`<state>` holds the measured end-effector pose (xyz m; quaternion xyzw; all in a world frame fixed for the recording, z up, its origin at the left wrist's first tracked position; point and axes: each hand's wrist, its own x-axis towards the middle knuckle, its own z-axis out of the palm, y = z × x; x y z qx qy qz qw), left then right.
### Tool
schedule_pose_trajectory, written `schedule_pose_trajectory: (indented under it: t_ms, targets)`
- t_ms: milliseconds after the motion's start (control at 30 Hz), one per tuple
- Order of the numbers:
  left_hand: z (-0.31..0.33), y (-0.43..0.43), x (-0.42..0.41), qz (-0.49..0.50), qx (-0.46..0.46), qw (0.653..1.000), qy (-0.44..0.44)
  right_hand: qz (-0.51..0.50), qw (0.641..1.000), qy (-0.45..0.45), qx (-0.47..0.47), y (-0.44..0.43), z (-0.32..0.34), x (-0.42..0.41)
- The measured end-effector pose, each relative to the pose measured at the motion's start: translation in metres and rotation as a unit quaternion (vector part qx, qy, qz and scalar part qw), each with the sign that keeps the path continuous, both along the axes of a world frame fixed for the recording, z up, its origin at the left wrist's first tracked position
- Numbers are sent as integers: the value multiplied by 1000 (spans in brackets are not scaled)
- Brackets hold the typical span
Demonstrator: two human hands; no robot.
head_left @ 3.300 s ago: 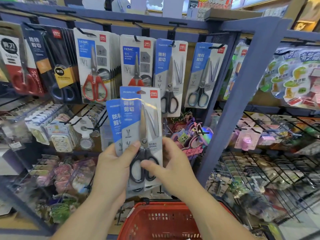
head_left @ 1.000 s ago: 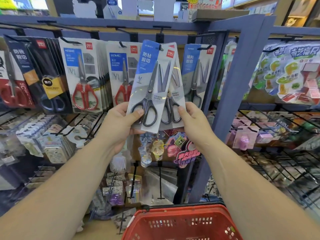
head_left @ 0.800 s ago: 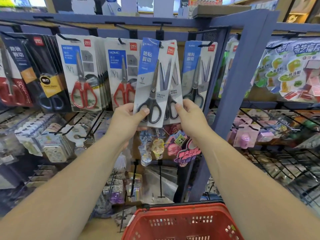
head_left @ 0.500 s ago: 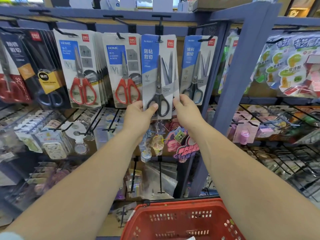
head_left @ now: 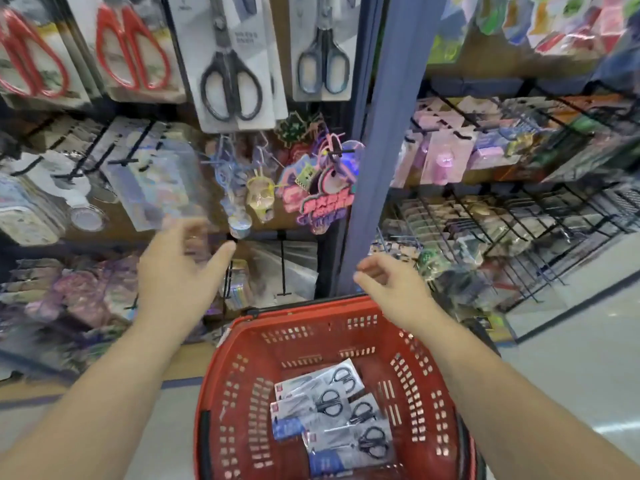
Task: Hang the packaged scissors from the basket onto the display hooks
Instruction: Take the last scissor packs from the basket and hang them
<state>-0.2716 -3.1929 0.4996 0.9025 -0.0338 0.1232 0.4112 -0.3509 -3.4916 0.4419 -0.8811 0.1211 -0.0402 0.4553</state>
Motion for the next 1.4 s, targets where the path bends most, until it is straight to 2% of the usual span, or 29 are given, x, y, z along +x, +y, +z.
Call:
schedule_pose_trajectory:
  t_ms: [100, 167, 300, 367, 500, 600, 800, 933, 1067, 1200, 1300, 1400]
  targets:
    - [-64, -13, -42, -54, 60, 993, 87, 2, 993, 106, -56, -33, -65, -55]
    - [-109, -28, -65, -95, 89, 982, 138, 13, 985, 136, -105, -52, -96, -80]
    - [-191, -59, -89, -164, 149, 937, 271, 31, 950, 90, -297, -82, -130, -118]
    - [-231, -73, -91, -198, 204, 903, 323, 52, 932, 85, -349, -95, -140, -129]
    - [-305, -102, -87, -237, 257, 855, 384, 112, 941, 72, -311, -105, -160, -141]
    - [-359, -116, -75, -259, 299, 821, 412, 117, 943, 62, -306, -106, -163, -139]
    - [-464, -130, -47, -312, 391, 780, 376, 115, 938, 67, -321, -105, -165, -142]
    - [-504, -134, -39, -316, 407, 774, 369, 123, 927, 65, -347, -105, -167, -140]
    - [-503, -142, -44, -281, 419, 773, 384, 110, 926, 62, -356, -104, -166, -141]
    - [-522, -134, -36, -265, 439, 757, 405, 116, 925, 83, -352, -103, -163, -139]
    - [-523, -130, -39, -273, 386, 754, 456, 115, 924, 88, -353, -102, -162, -138]
    - [-498, -132, -51, -281, 348, 768, 457, 115, 924, 95, -351, -101, -160, -138]
